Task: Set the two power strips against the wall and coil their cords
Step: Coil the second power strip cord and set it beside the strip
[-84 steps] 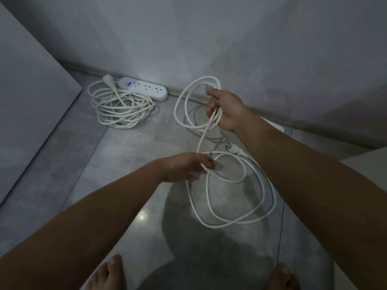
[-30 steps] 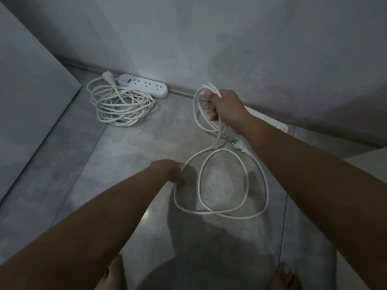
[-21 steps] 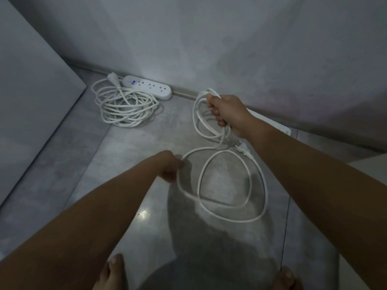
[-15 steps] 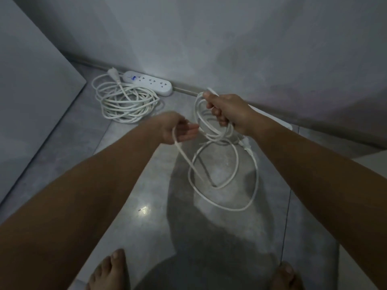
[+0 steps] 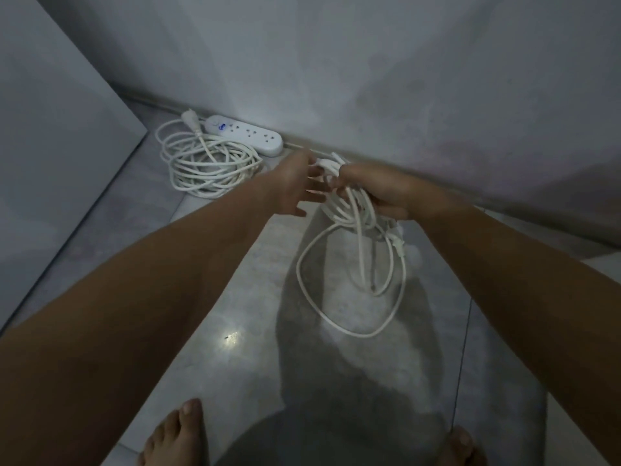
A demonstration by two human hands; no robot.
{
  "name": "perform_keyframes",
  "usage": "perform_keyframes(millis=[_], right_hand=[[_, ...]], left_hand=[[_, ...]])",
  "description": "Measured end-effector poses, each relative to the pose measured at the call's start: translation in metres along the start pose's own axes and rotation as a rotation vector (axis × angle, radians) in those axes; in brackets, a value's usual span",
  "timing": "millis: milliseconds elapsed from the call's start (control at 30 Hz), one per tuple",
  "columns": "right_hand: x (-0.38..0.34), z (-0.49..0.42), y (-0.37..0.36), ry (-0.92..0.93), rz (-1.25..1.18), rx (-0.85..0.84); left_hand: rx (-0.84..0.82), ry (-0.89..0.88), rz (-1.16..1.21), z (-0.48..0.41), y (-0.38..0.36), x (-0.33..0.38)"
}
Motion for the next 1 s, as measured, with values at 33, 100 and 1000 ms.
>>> perform_keyframes(millis=[33, 100, 1000], right_hand=[[0.0, 0.001, 0.002, 0.002, -0.048, 0.015], [0.003, 0.002, 0.008, 0.016, -0.142, 0.061], [-0.02, 0.009, 0.033, 0.128, -0.247, 0.277]], left_hand=[[0.076, -0.041, -0.04, 0.001, 0.005, -0.005], [0.069, -0.071, -0.092, -0.001, 0.002, -0.023], [0.061, 0.092, -0.905, -0.013, -0.021, -0.107]])
Point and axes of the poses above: each hand's wrist, its own z-axis away from the middle knuckle, its own y-axis out of the back of the hand, x = y × z, the point moved 7 cm from there along -z, towards the middle knuckle, and after that the axes turned 14 degrees about -x, right-handed, at the moved point
